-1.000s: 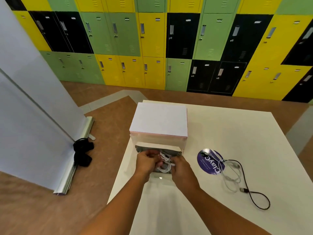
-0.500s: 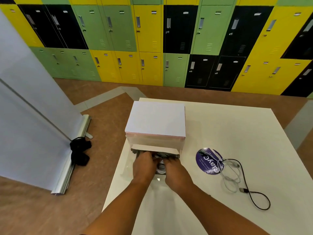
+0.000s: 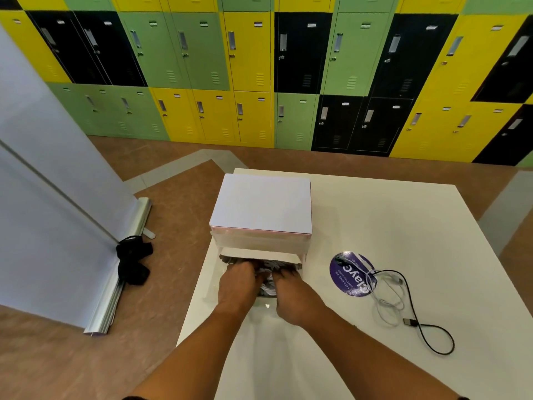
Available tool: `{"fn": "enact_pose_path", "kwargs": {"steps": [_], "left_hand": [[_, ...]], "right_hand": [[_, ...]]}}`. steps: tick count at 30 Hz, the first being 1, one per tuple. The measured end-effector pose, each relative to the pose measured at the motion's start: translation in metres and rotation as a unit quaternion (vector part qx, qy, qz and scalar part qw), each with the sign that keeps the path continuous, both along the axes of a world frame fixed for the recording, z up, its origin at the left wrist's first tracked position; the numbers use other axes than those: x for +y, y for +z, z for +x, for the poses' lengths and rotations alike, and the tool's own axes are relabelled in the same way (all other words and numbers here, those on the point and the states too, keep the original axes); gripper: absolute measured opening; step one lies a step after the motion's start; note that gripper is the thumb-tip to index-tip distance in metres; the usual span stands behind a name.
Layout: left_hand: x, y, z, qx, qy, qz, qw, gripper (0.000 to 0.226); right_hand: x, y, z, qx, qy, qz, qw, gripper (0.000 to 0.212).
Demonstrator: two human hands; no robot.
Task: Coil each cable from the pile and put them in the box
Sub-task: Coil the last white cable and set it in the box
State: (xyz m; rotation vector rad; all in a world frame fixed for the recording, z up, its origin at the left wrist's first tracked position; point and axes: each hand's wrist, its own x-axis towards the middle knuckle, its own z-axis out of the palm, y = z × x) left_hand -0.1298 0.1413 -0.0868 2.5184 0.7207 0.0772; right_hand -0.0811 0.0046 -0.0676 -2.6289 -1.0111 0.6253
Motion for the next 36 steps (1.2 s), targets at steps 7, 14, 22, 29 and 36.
{"fn": "enact_pose_path", "kwargs": {"steps": [7, 14, 22, 29, 36], "left_hand": [[-0.002, 0.008, -0.012, 0.014, -0.067, 0.075, 0.995, 0.038], [-0.013, 0.018, -0.027, 0.015, -0.071, 0.149, 0.986, 0.032], [-0.071, 0.043, 0.006, 0.017, -0.197, 0.032, 0.98, 0.028], [-0.131, 0.047, 0.052, 0.034, -0.287, -0.074, 0.954, 0.018], [-0.18, 0.041, 0.084, 0.041, -0.289, -0.154, 0.944, 0.033]], "right_hand": [[-0.016, 0.01, -0.004, 0.011, -0.025, 0.064, 0.998, 0.056], [-0.063, 0.02, 0.006, 0.01, 0.022, 0.115, 0.993, 0.037], [-0.148, 0.022, 0.046, -0.035, -0.093, 0.094, 0.991, 0.028], [-0.21, 0.016, 0.064, 0.037, -0.197, -0.015, 0.98, 0.042], [-0.231, 0.021, 0.07, 0.1, -0.248, 0.11, 0.957, 0.02]]}}
